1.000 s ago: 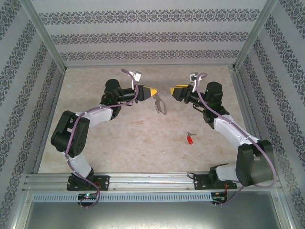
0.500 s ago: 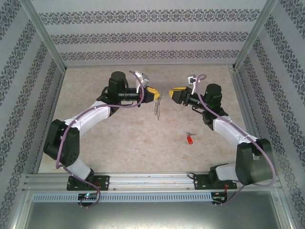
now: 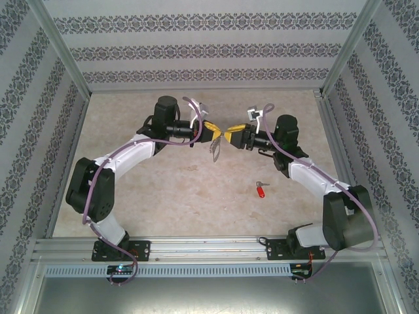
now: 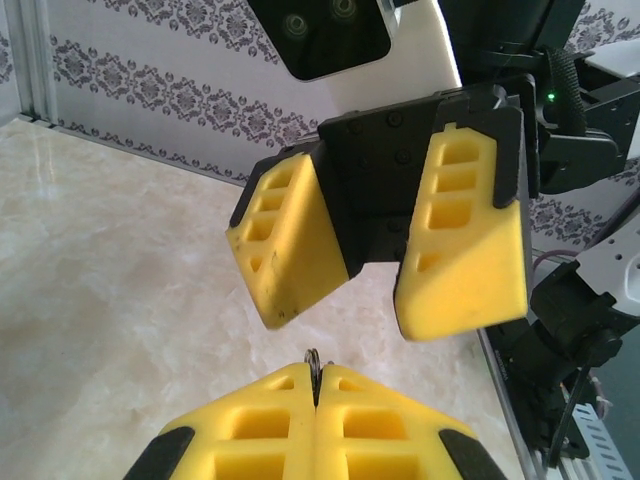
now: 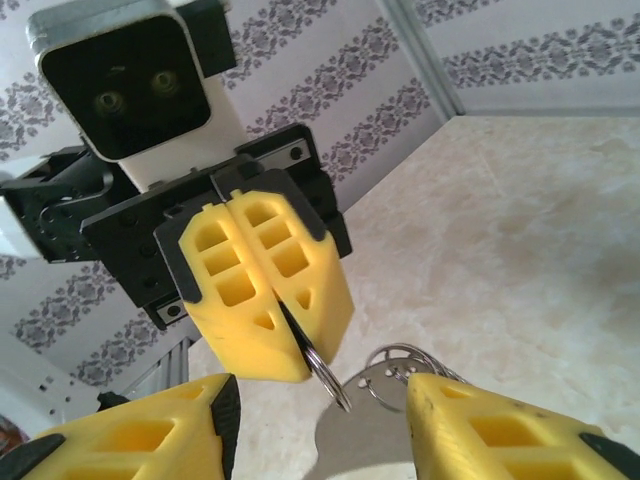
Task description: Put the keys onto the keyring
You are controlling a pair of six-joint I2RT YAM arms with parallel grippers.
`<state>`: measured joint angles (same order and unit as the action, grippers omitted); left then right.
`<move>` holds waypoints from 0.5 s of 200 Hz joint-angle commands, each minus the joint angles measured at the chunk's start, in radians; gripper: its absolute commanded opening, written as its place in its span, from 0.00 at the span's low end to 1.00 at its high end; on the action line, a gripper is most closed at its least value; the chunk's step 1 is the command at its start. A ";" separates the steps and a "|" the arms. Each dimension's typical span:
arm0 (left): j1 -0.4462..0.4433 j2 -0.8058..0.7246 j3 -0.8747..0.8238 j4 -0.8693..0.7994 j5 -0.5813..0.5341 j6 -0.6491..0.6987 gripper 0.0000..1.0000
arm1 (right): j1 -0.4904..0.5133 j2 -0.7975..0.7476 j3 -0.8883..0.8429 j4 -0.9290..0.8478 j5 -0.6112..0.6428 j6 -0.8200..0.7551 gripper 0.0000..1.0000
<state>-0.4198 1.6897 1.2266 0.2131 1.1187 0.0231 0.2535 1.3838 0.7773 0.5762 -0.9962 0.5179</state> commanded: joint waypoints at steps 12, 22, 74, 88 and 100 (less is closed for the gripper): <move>-0.005 0.011 0.051 -0.036 0.064 0.021 0.00 | 0.012 0.022 0.039 0.013 -0.048 -0.031 0.47; -0.004 0.010 0.053 -0.039 0.065 0.020 0.00 | 0.012 0.024 0.040 0.011 -0.048 -0.033 0.47; -0.004 0.014 0.066 -0.050 0.088 0.009 0.00 | 0.014 0.029 0.048 0.011 -0.048 -0.032 0.42; -0.004 0.018 0.071 -0.047 0.093 0.001 0.00 | 0.016 0.027 0.052 0.010 -0.050 -0.033 0.40; -0.005 0.021 0.073 -0.039 0.096 -0.007 0.00 | 0.017 0.026 0.056 0.008 -0.055 -0.034 0.38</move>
<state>-0.4198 1.6958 1.2629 0.1673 1.1687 0.0223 0.2600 1.4063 0.7956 0.5682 -1.0130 0.5148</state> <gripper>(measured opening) 0.049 0.396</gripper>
